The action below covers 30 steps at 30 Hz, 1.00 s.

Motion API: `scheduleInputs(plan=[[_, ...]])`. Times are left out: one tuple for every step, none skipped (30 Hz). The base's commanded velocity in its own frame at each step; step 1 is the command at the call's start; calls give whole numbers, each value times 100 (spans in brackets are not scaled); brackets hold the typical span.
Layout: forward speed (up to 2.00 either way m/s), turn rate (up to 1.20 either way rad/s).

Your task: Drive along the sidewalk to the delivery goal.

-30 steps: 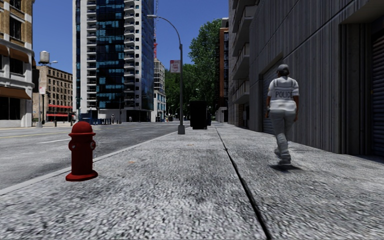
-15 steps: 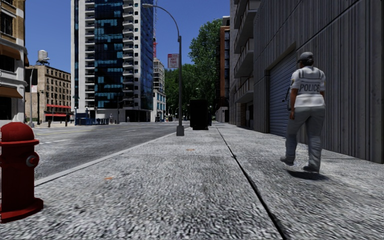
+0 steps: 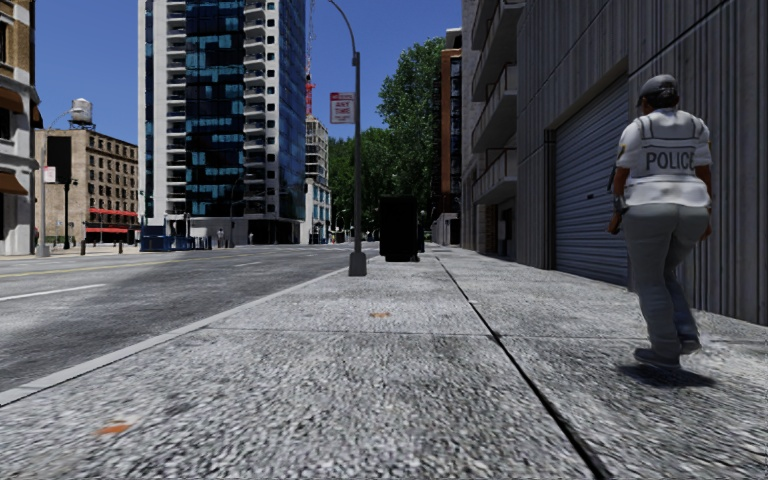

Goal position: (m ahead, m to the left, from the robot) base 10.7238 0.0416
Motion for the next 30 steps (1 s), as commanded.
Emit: scheduleInputs(plan=[[200,0],[200,0],[200,0],[200,0],[200,0],[200,0],[200,0],[200,0],[200,0],[200,0],[200,0],[200,0],[200,0],[200,0],[200,0],[200,0],[200,0],[200,0],[200,0],[200,0],[200,0],[200,0],[200,0],[200,0],[200,0],[200,0],[200,0],[200,0],[200,0],[200,0]])
